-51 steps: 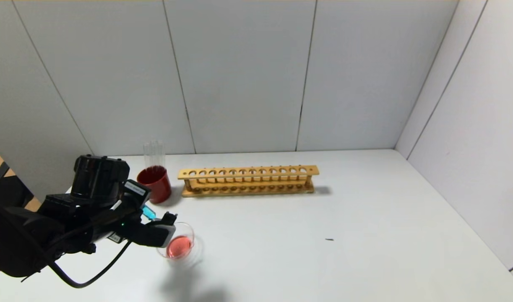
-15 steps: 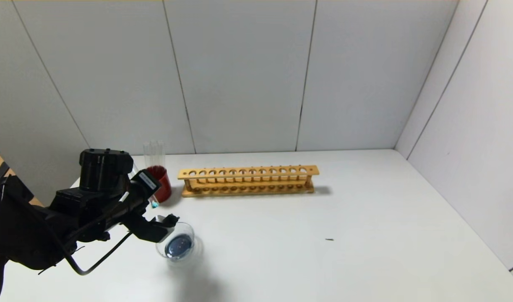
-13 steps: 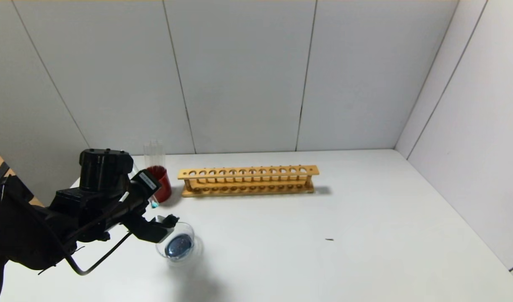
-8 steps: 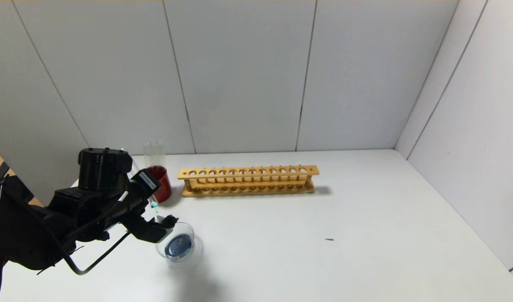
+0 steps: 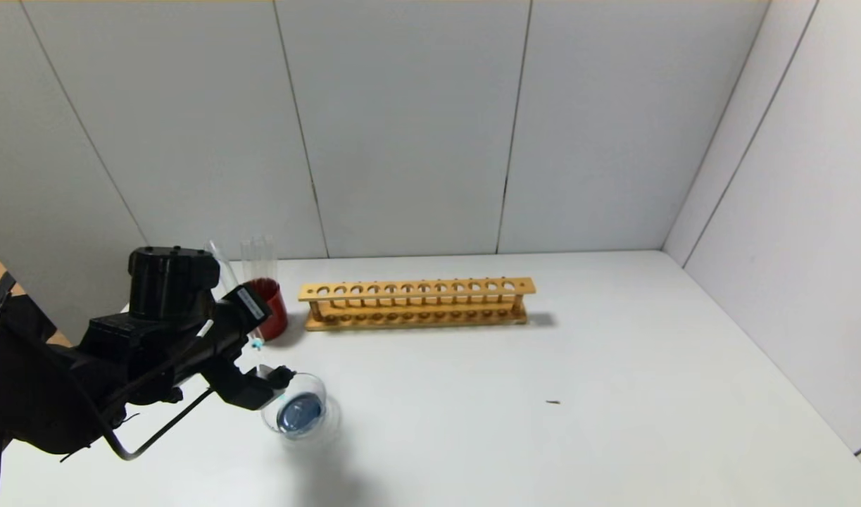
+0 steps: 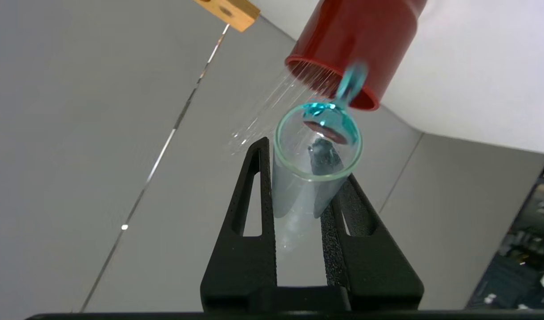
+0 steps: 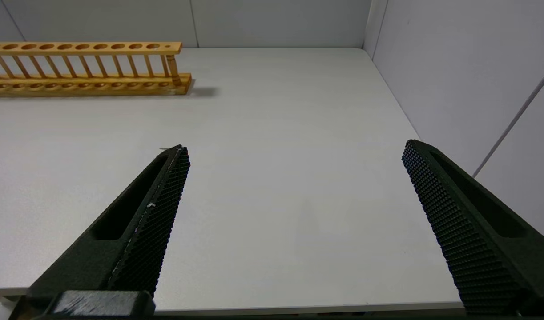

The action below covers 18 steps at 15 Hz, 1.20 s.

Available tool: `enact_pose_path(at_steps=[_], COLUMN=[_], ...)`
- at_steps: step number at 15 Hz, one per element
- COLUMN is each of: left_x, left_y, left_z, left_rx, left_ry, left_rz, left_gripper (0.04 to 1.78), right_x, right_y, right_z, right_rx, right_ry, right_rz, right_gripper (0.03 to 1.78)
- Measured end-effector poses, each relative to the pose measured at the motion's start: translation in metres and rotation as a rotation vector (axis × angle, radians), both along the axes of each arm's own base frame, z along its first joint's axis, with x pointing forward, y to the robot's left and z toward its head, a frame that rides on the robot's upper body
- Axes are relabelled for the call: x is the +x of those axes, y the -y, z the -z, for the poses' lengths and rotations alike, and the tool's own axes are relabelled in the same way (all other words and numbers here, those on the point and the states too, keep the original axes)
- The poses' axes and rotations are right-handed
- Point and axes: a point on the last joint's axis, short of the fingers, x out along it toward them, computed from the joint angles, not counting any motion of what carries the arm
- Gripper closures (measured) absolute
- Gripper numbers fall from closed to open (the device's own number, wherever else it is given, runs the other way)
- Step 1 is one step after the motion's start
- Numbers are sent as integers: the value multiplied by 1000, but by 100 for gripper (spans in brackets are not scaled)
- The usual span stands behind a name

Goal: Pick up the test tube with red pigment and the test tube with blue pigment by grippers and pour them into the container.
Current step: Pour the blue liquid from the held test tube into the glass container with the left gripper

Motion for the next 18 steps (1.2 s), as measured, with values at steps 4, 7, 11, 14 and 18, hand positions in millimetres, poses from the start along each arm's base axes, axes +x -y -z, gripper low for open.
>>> enact_pose_path(at_steps=[4,7,11,14,18], left_x=[0,-1,-2,-2,-3], left_y=[2,3,5,5,5], left_z=[0,2,5,6,5], left_rx=[15,5,10,4,-5], left_ry=[5,-8,-23,-24,-24], left_rz=[18,48,89,90,101], left_gripper=[149,149,149,149,149], right_x=[0,0,0,0,0], right_y=[0,0,0,0,0], right_z=[0,0,0,0,0], right_rx=[0,0,0,0,0], right_ry=[0,0,0,0,0], right_rz=[0,0,0,0,0], right_gripper=[6,6,6,6,6])
